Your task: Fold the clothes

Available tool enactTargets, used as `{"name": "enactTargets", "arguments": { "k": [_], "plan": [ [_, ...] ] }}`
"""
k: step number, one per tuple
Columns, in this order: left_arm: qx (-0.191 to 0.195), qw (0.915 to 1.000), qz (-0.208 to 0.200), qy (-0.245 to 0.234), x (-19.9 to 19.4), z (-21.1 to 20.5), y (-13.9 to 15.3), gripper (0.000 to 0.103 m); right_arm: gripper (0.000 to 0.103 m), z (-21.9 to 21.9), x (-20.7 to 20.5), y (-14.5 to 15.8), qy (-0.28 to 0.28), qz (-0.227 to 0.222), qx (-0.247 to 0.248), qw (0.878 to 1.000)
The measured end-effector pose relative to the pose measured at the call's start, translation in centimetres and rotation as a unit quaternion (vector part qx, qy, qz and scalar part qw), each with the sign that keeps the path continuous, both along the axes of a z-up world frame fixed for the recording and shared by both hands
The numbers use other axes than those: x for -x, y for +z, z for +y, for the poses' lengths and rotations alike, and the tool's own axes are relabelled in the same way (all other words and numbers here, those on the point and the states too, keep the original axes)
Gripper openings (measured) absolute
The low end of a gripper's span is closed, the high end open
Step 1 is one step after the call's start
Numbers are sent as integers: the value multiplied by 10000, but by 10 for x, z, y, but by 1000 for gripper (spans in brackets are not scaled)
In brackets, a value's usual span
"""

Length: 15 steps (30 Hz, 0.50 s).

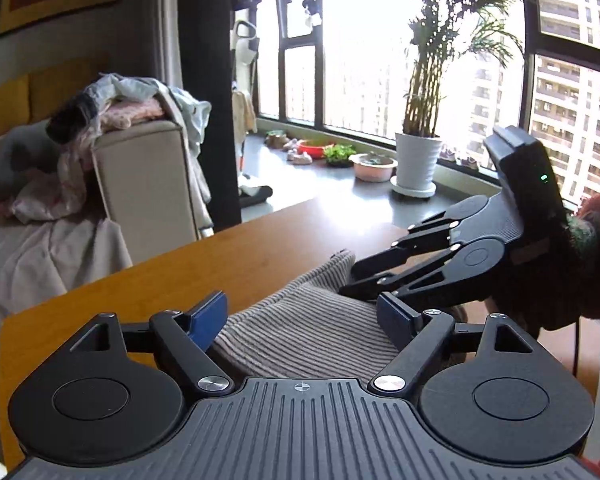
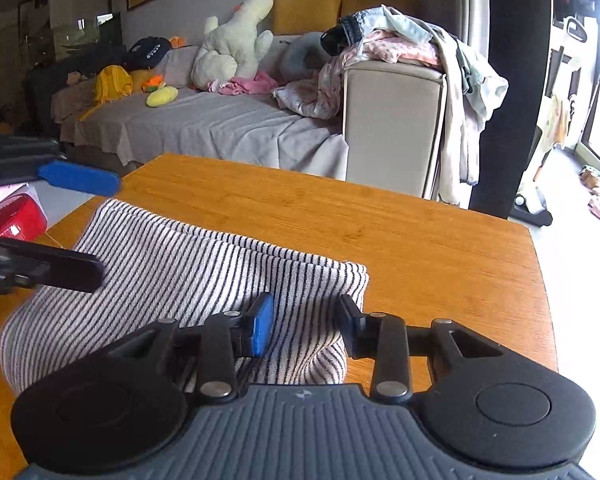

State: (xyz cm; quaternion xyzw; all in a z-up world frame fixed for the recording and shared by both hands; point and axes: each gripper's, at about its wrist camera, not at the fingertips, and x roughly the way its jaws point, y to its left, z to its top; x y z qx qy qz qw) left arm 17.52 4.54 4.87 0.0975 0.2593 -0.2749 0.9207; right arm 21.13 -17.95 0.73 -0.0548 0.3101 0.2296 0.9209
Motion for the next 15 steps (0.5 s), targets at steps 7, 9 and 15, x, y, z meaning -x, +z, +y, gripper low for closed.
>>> {"name": "enactTargets", "arguments": {
  "k": [7, 9, 15],
  "plan": [
    [498, 9955, 703, 396, -27, 22, -33, 84, 82, -46, 49, 15, -644, 475, -1050, 9912],
    [583, 9946, 735, 453, -29, 24, -37, 88, 86, -55, 59, 3, -744, 1127, -1596, 9779],
    [1364, 9800, 1317, 607, -44, 46, -51, 93, 86, -35, 62, -34, -863, 2136, -2375, 9437]
  ]
}}
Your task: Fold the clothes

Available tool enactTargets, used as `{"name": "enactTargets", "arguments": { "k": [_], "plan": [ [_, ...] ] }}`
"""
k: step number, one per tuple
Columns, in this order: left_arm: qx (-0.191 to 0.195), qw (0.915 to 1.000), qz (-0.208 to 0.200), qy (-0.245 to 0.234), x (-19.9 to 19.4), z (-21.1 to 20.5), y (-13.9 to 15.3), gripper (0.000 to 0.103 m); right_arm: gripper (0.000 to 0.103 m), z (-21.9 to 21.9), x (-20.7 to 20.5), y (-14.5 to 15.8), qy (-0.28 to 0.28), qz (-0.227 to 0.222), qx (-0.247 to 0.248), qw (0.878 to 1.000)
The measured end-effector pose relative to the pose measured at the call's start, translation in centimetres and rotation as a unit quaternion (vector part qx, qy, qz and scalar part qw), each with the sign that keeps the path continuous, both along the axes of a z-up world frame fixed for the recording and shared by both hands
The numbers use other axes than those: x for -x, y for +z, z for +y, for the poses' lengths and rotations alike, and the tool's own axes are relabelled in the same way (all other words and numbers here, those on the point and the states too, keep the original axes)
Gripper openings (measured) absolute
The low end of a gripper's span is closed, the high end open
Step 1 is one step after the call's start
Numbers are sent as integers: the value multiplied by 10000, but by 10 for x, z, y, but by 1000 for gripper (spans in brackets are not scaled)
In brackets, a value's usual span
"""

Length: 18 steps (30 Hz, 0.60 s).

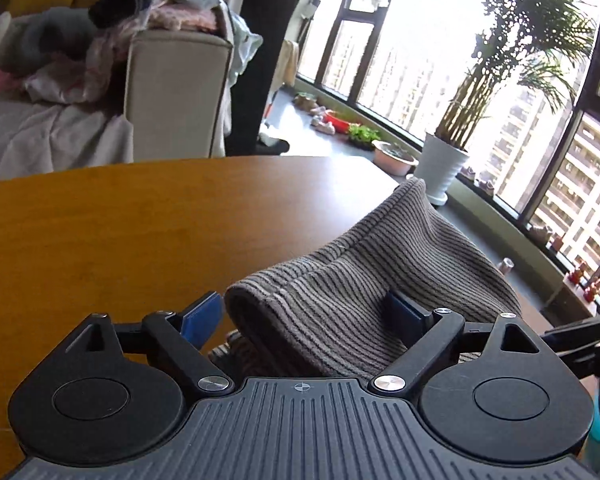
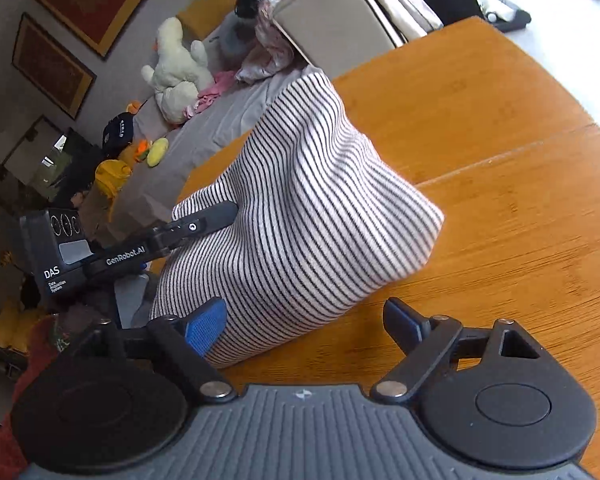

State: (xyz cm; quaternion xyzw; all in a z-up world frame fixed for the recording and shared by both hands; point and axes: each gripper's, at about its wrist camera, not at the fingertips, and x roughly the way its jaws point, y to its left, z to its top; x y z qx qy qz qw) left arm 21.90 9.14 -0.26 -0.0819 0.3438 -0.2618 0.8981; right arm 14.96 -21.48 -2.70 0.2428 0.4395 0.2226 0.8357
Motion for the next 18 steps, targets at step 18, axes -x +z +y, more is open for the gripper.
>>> {"name": "enactTargets", "arguments": {
  "k": [18],
  "plan": [
    [719, 9958, 479, 319, 35, 0, -6, 90, 81, 5, -83, 17, 106, -1024, 849, 9911]
  ]
}}
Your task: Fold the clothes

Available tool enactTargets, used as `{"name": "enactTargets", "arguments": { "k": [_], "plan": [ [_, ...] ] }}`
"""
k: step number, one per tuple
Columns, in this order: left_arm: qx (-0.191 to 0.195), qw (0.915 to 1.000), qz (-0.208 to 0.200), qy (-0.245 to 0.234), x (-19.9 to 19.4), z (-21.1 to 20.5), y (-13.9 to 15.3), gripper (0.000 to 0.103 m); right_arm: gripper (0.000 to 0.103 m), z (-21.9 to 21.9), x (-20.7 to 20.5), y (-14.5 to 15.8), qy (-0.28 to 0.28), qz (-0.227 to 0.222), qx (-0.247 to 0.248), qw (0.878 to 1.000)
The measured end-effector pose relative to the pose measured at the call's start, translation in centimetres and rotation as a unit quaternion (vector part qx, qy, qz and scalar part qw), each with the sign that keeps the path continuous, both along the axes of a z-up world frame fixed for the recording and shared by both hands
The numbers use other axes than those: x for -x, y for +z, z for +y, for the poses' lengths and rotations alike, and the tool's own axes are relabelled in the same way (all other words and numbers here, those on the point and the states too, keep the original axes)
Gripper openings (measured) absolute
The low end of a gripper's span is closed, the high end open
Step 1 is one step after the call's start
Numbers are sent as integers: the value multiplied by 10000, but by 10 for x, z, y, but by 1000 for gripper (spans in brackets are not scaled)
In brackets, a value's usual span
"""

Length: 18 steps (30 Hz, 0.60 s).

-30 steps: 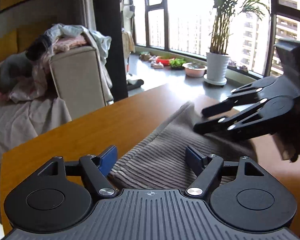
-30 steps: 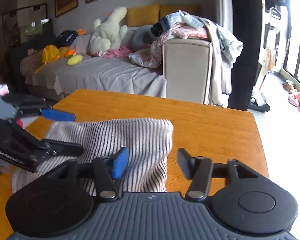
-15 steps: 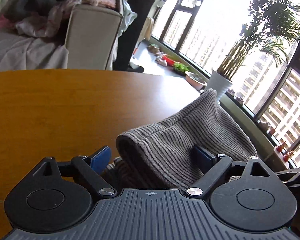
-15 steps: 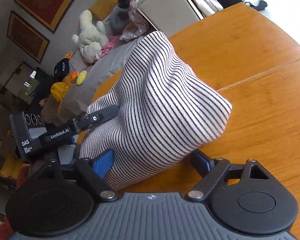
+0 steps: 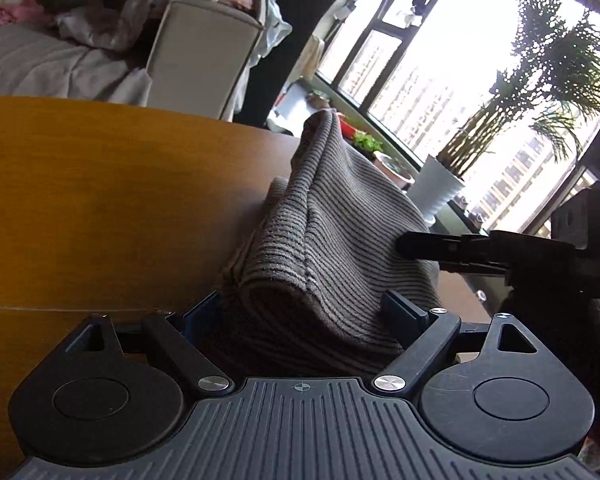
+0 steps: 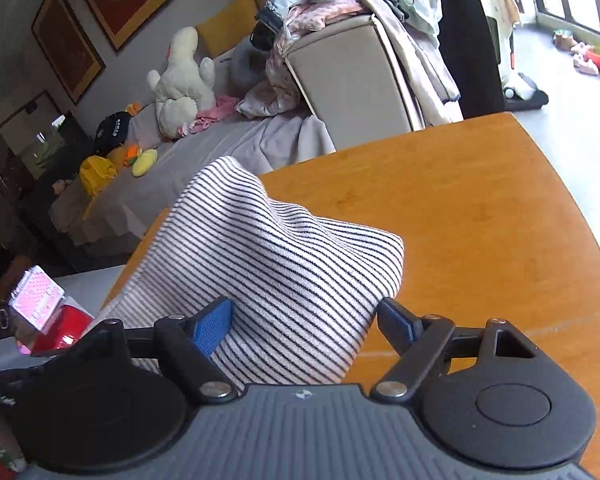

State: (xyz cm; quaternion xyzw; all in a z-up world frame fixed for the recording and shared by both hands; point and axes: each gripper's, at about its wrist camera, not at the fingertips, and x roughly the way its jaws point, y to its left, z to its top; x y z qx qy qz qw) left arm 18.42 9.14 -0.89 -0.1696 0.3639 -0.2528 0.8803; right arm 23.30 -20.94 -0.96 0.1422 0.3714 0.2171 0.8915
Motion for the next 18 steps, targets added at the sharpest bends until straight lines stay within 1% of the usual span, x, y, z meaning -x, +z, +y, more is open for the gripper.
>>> {"name": "enactTargets", "arguments": {
  "k": [3, 5, 8, 11, 13, 16, 18],
  "plan": [
    [-5, 10000, -59, -58, 5, -16, -2, 92, 81, 1, -9, 2, -43, -99, 156, 9998],
    [61, 9999, -51, -94, 6, -22, -4, 94, 81, 2, -9, 5, -63, -239, 325, 9992],
    [170, 9996, -30, -236, 9, -31, -6, 95, 81, 8, -5, 11, -53, -597, 756, 9953],
    [220, 9990, -38, -393, 12, -40, -9, 94, 82, 5, -2, 14, -112, -693, 868, 9937],
    [224, 9988, -48, -424, 13, -39, -9, 94, 82, 2, 0, 16, -150, -691, 834, 9940],
    [291, 9991, -33, -314, 12, -28, -6, 94, 82, -1, 18, 18, -145, -894, 944, 9914],
    [276, 9994, -128, -165, 12, -19, -1, 94, 80, -2, 33, 19, -135, -1092, 1051, 9884]
  ]
}}
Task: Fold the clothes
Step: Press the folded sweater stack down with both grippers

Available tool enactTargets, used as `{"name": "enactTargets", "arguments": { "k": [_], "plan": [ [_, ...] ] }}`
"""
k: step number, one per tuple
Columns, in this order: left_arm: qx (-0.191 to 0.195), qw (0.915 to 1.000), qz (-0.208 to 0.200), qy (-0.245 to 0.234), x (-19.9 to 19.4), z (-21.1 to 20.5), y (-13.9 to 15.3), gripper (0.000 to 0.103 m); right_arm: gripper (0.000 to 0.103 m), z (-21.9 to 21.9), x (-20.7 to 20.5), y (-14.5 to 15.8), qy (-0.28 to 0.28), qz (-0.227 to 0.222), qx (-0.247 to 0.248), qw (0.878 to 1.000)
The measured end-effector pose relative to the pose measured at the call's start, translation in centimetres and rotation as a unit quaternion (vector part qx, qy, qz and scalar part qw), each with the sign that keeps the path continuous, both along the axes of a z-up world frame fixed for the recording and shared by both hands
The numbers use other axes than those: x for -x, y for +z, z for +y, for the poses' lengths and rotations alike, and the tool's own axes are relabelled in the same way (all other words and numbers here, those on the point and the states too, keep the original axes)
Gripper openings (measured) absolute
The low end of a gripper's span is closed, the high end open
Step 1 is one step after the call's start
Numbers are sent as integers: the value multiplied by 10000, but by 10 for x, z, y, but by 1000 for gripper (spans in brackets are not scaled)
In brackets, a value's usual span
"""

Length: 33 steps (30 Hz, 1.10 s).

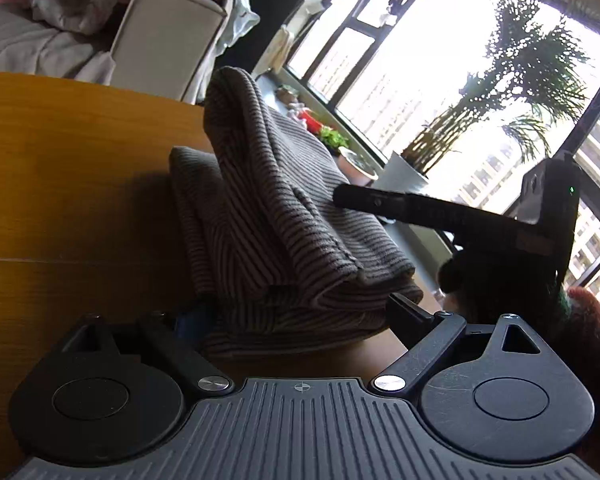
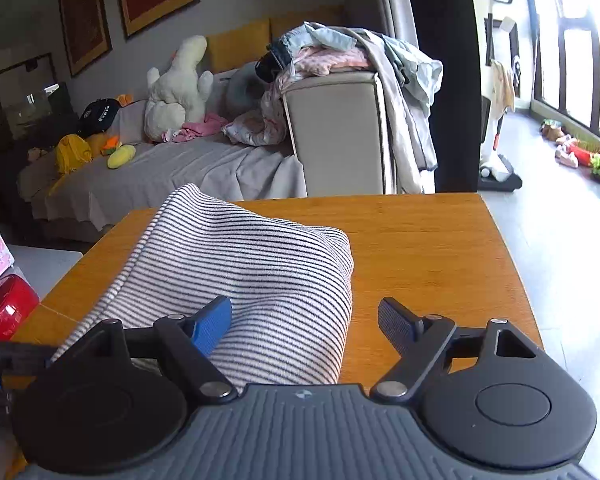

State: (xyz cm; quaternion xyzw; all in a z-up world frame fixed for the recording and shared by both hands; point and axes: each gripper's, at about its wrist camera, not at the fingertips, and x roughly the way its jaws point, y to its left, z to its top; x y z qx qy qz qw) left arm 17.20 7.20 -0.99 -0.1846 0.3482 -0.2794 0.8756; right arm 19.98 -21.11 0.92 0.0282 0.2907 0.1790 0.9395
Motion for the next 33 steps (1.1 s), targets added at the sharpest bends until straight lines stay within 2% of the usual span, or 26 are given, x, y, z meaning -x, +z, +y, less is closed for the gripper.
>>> {"name": "enactTargets", "arguments": {
  "k": [1, 3, 4, 7, 8, 9, 11, 13, 15, 18, 23, 26, 29, 31, 33],
  "plan": [
    [-11, 10000, -56, 76, 0, 4, 3, 94, 77, 0, 9, 1, 14, -132, 75, 9999],
    [13, 9995, -159, 256, 1, 13, 10, 95, 57, 4, 29, 5, 134, -455, 211, 9987],
    [46, 9992, -202, 340, 1, 17, 14, 95, 56, 8, 39, 8, 244, -593, 261, 9976],
    [141, 9975, -340, 605, -2, 24, 25, 95, 56, 23, 62, 2, 725, -618, 407, 9946],
    [124, 9969, -383, 671, -3, 24, 28, 95, 61, 32, 68, -4, 885, -535, 539, 9932],
    [69, 9966, -426, 704, -7, 21, 31, 95, 65, 39, 76, -11, 945, -696, 834, 9896],
    [-203, 9958, -508, 733, -15, 12, 32, 94, 73, 53, 88, -20, 1104, -977, 1431, 9787],
    [-631, 9938, -527, 746, -21, 3, 28, 86, 76, 61, 96, -28, 1163, -1101, 1824, 9701],
    [-949, 9913, -521, 755, -25, -3, 22, 85, 76, 60, 100, -25, 1217, -1183, 1878, 9674],
    [-1004, 9905, -527, 784, -24, 1, 18, 85, 75, 58, 106, -19, 1297, -1303, 1942, 9636],
    [-1057, 9896, -508, 832, -18, 6, 13, 85, 74, 59, 111, 3, 1353, -1834, 1567, 9610],
    [-1018, 9900, -480, 857, -15, 8, 12, 85, 74, 70, 102, -3, 1511, -1642, 1508, 9631],
    [-1016, 9899, -463, 874, -12, 12, 13, 86, 74, 77, 88, -25, 1607, -1264, 1727, 9635],
    [-1025, 9896, -473, 895, -9, 16, 15, 86, 74, 81, 94, -35, 1696, -1447, 2151, 9508],
    [-1010, 9891, -530, 928, -5, 21, 21, 84, 74, 78, 96, -35, 1710, -1443, 2251, 9483]
  ]
}}
